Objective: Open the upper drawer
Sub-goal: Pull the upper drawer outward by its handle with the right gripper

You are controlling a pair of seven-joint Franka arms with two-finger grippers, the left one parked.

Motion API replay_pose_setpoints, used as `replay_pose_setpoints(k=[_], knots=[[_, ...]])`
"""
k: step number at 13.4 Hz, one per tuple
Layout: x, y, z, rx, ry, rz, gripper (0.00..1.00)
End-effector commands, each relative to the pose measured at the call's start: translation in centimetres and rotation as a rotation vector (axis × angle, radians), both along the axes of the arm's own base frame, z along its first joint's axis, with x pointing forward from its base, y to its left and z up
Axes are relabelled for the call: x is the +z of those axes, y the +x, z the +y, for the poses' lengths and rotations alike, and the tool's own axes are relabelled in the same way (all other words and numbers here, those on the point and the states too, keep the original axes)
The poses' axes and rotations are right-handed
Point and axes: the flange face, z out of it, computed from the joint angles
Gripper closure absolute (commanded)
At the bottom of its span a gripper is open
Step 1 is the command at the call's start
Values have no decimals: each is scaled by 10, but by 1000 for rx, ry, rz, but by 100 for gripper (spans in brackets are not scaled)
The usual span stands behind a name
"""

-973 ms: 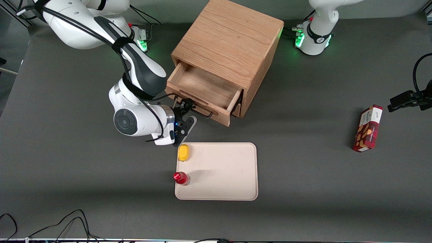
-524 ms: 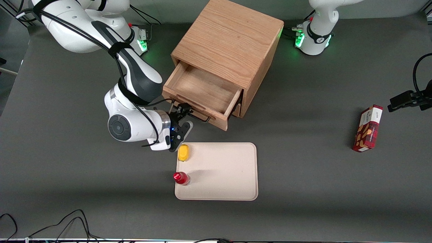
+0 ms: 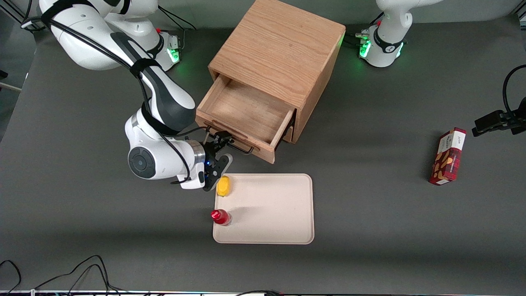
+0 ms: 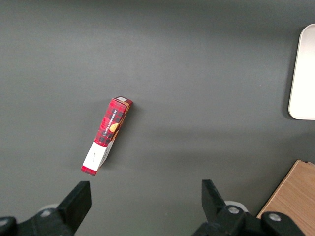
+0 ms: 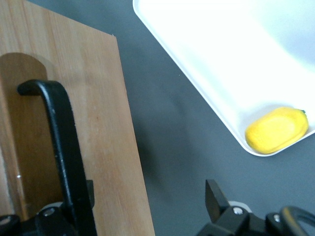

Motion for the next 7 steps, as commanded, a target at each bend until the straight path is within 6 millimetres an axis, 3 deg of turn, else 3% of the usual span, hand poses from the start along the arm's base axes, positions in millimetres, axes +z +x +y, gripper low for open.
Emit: replay_pose_setpoints(k=[1,7], knots=[[-3,15,-4,13,3,-15,0],[2,29,-16,27,9,-9,0]])
